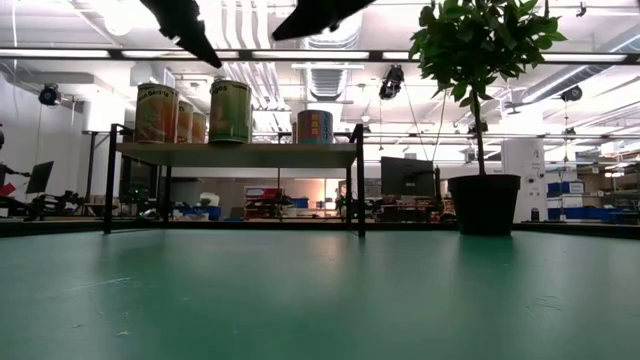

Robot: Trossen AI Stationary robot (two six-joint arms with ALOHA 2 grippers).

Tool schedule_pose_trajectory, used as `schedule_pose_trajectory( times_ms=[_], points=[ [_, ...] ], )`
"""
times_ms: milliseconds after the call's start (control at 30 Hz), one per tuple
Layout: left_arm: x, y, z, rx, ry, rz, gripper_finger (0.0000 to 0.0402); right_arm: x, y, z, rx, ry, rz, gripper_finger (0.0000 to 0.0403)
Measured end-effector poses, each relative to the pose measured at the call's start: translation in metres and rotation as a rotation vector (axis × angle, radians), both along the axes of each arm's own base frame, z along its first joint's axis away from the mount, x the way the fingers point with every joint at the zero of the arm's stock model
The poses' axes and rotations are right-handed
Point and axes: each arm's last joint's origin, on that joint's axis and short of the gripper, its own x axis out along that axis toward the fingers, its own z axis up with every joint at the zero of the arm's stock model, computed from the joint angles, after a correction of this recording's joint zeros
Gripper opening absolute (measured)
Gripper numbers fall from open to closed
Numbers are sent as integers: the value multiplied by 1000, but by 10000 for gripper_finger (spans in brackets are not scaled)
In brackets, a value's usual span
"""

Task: Pick and place cans onto a shelf
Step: Put the light green can on the shelf aligned with the light green can

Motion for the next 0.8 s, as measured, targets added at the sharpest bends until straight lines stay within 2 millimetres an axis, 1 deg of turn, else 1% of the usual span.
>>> schedule_pose_trajectory(
  times_ms=[100, 200, 400, 467, 533, 800],
  points=[
    [1, 1, -8, 24, 22, -19, 0, 17, -14, -6, 1, 26, 0, 9],
    [2, 2, -13, 35, 34, -29, 0, 31, -23, -14, 33, 33, 61, 9],
    [6, 3, -16, 34, 45, -26, 0, 51, -28, -30, 50, 57, 103, 9],
    [6, 4, -16, 34, 45, -20, 0, 54, -29, -35, 47, 67, 105, 9],
    [6, 6, -17, 33, 49, -13, 0, 56, -29, -34, 39, 53, 107, 9],
    [6, 6, -17, 12, 29, 5, 0, 57, -35, -36, 24, 11, 96, 9]
  ],
)
